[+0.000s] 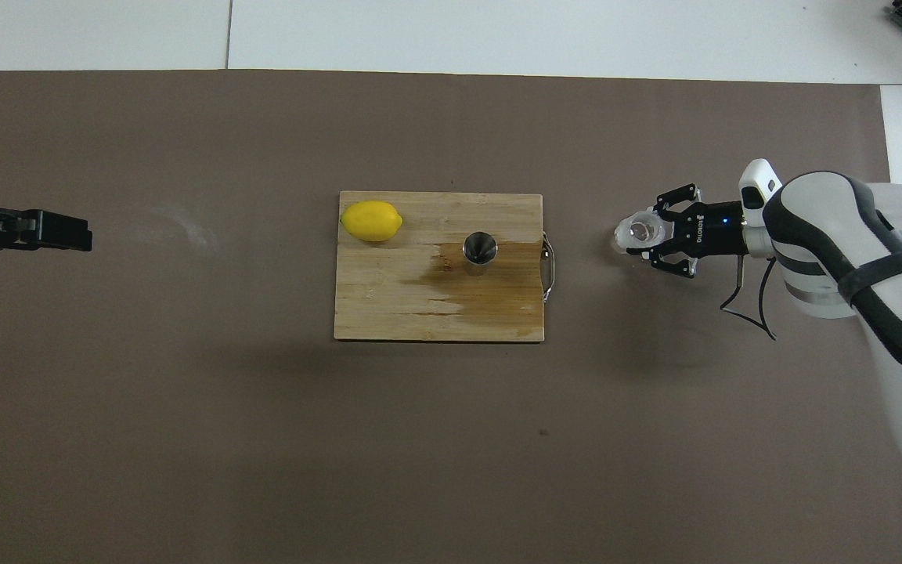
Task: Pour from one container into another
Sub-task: 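Lift the white cup with the right gripper over the metal cup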
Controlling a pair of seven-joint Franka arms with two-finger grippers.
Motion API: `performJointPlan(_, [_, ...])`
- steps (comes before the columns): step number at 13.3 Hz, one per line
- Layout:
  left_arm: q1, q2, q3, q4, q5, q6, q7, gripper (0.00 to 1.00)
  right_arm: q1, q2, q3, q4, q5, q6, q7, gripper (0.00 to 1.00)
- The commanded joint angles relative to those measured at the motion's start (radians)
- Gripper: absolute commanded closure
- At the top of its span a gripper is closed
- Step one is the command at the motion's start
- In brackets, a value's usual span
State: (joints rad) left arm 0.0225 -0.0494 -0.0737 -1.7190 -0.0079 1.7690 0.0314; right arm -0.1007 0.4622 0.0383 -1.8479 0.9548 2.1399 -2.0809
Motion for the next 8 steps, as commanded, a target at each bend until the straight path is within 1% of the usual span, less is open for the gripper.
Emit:
performJointPlan(1, [0.005,-0.007,-0.012,-0.008,0.019,-0.002,0.004,0.00,0.063,-0.106,0.005,-0.013,-0.007,0.011,0.161,0.57])
performJointPlan(4, [0.005,-0.012,-0.012,-0.011,0.019,-0.010,0.005,0.00,0.142,-0.164,0.008,0.021,-0.175,0.012,0.394,0.57])
performJointPlan(6, [0.007,-0.014,-0.012,-0.010,0.019,-0.010,0.004,0.00,0.197,-0.177,0.006,0.048,-0.278,0.012,0.532,0.57])
performJointPlan(8, [0.007,-0.014,-0.012,-0.010,0.017,-0.010,0.004,0.00,0.240,-0.194,0.005,0.049,-0.355,0.029,0.640,0.57])
